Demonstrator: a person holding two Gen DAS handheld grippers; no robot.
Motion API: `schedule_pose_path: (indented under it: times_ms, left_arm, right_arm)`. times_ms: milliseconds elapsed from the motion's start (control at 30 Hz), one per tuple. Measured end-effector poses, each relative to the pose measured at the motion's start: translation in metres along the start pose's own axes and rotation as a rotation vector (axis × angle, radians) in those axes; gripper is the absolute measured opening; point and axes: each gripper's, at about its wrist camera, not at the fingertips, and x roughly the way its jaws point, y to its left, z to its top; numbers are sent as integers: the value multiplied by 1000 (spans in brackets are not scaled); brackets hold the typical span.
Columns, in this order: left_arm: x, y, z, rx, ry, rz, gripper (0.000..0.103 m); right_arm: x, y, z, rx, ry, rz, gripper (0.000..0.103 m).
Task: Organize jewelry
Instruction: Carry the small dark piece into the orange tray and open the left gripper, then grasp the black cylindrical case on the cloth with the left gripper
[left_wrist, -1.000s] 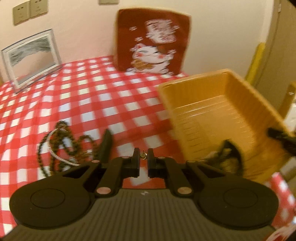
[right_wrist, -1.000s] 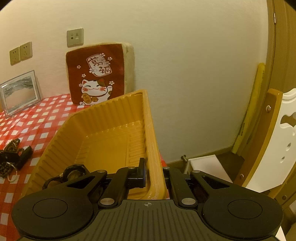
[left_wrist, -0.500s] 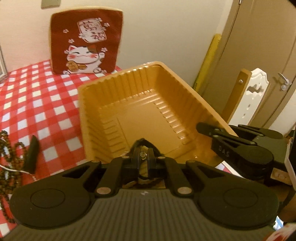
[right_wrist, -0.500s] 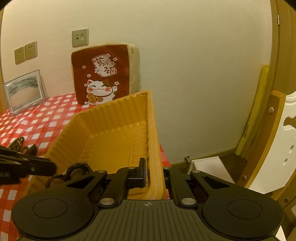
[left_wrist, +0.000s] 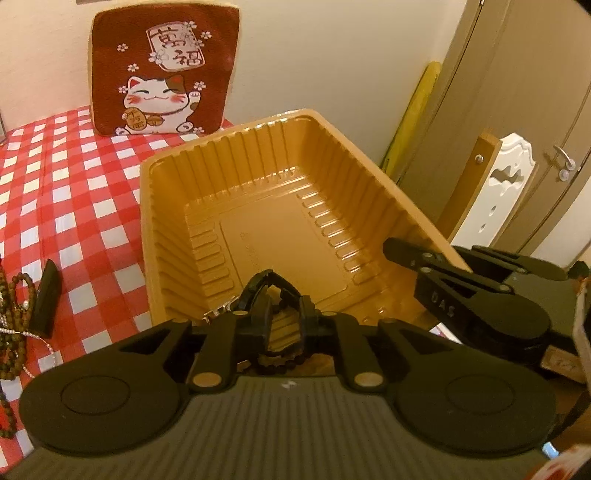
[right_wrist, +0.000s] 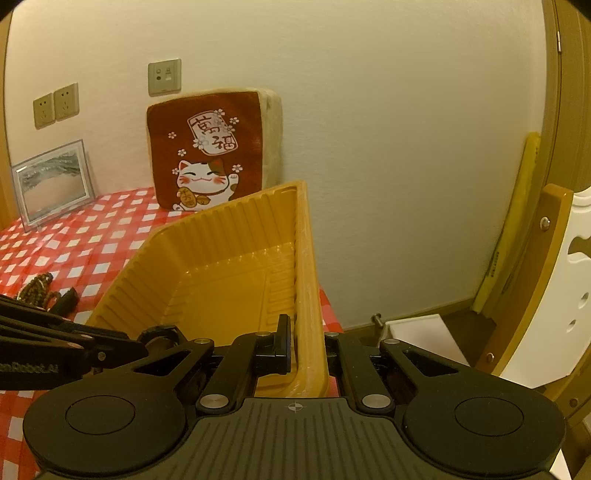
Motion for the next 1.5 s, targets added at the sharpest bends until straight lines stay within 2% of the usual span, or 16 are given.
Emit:
schedule_pose_path:
  times_ms: [333,500,800,1000,1500]
  left_arm:
    - [-38,19,4,-81,-65,36,16]
    - [-55,38,-3,-117,-75,112,18]
    - [-70,77,-32,-197,-30,255,20]
    - [-77,89,-47,-212,-12,315,20]
    - [-69,103,-48,-196,-20,361,22]
  right_arm:
    - [-1,1,2,0,0,2,5]
    - [-1,1,3,-1,-1,4,5]
    - [-1,3,4,-3,-3,6,5]
    - [1,5,4,-9,-8,2,5]
    - [11,7,4,-9,-14,-26,5]
